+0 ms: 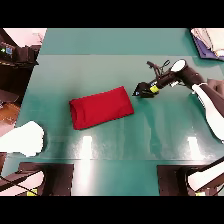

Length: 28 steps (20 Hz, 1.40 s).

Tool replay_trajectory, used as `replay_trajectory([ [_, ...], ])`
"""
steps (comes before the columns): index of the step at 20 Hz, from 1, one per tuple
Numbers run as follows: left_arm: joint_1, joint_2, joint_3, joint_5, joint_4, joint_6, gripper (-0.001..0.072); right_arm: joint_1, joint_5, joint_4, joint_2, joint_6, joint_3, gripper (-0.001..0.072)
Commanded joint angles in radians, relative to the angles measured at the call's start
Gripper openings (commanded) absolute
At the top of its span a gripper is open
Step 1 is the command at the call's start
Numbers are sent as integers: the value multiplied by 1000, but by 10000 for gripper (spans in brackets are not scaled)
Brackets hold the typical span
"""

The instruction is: Fold the shirts.

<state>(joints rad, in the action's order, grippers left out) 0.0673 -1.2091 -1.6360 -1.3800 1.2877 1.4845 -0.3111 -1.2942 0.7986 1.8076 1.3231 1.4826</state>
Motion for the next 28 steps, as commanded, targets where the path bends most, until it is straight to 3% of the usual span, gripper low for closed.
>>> replay_trajectory([
  [1, 0, -1, 0, 10, -9, 0, 23, -19, 16, -195, 87, -64, -22, 623],
  [6, 0, -1, 0, 11, -10, 0, 23, -139, 70, -249, 129, -107, -22, 621],
  [7, 0, -2, 0, 11, -9, 0, 24, -159, 96, -261, 128, -119, -18, 561],
  [10, 0, -1, 0, 8, -14, 0, 23, -204, 151, -253, 128, -164, 39, 51],
  [11, 0, -1, 0, 4, -18, 0, 24, -206, 150, -253, 128, -178, 67, 17],
  [12, 0, -2, 0, -4, -27, 1, 23, -203, 142, -245, 123, -177, 97, 16],
  [15, -27, -1, 0, -17, -71, 1, 23, -133, 150, -110, 34, -43, 116, 14],
  [18, -117, -2, 0, 11, -71, 1, 23, 23, 192, 0, -137, -26, 51, 15],
  [23, -282, -3, 0, 122, -72, 3, 23, 434, 261, 16, -367, -3, -60, 15],
  [28, -401, -5, 0, 173, -82, 9, 23, 740, 302, -3, -393, -1, -69, 15],
])
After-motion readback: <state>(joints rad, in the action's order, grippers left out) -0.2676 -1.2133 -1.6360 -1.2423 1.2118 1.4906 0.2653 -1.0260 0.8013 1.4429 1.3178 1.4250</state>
